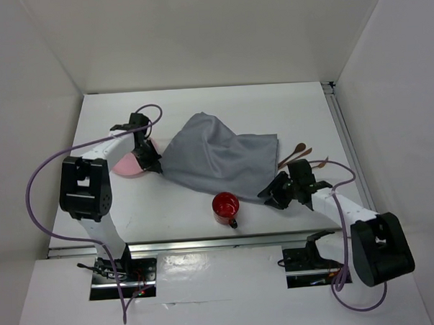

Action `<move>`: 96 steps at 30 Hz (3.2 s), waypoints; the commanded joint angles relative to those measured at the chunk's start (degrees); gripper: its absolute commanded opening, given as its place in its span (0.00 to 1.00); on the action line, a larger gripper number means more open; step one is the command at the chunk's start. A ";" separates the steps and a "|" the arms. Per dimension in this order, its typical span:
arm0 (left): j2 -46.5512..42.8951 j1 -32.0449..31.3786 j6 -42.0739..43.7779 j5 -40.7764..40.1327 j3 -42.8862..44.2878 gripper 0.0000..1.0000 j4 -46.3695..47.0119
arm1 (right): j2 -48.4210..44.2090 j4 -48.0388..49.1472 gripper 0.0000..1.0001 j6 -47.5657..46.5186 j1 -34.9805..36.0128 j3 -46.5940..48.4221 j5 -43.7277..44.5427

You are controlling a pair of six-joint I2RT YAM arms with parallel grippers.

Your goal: Set the dinner table for one person

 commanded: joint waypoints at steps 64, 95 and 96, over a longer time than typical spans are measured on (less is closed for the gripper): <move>-26.48 4.99 5.86 7.80 44.02 0.00 -15.06 | -2.04 -29.64 0.00 -26.51 4.67 66.10 21.36; 30.39 3.75 8.94 9.11 66.04 1.00 -7.36 | 59.74 -4.42 0.86 -32.57 -4.56 85.43 8.35; 24.96 3.76 9.55 9.11 56.16 1.00 -0.80 | 59.74 -3.20 0.86 -32.57 -4.56 83.69 8.88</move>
